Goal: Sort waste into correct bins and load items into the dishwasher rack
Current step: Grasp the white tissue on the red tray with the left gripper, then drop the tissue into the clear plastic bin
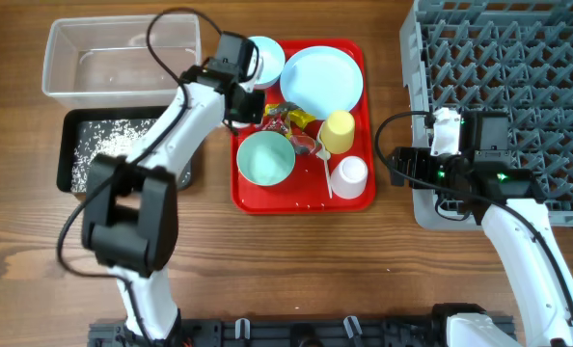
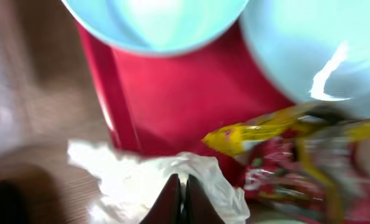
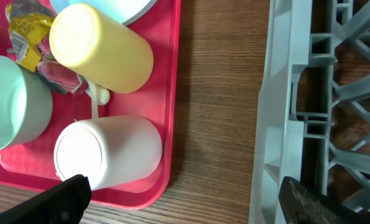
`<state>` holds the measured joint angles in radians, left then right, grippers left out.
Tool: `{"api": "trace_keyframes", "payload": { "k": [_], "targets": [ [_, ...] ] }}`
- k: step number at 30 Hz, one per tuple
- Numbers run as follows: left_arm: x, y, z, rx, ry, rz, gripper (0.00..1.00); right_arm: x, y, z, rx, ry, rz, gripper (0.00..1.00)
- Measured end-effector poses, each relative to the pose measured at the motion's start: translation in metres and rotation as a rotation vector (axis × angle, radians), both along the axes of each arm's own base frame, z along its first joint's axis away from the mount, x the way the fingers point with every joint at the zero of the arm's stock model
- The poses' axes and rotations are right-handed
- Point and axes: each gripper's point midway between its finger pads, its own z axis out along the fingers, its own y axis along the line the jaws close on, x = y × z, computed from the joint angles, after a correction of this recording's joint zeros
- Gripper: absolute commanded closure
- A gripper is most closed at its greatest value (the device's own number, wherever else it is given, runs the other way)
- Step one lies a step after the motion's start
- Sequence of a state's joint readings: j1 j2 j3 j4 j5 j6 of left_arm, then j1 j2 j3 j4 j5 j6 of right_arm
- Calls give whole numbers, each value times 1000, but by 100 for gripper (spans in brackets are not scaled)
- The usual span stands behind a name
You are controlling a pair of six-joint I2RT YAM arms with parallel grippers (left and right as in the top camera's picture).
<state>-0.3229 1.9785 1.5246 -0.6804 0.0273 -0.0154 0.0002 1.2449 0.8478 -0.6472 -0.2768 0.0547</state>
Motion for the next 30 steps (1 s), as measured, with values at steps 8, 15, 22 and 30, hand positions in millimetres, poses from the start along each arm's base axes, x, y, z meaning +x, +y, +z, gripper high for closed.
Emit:
{"api": "trace_keyframes", "payload": {
  "k": [8, 15, 22, 30],
  "targets": [
    [6, 8, 78, -10, -181, 34, 96, 0, 0, 0, 0, 0, 0, 0],
    [35, 57, 121, 77, -369, 178, 96, 0, 0, 0, 0, 0, 0, 0],
    [72, 155, 151, 59, -519, 364, 83, 0, 0, 0, 0, 0, 0, 0],
    [92, 183, 138, 3, -541, 375, 3, 0, 0, 0, 0, 0, 0, 0]
  ]
}}
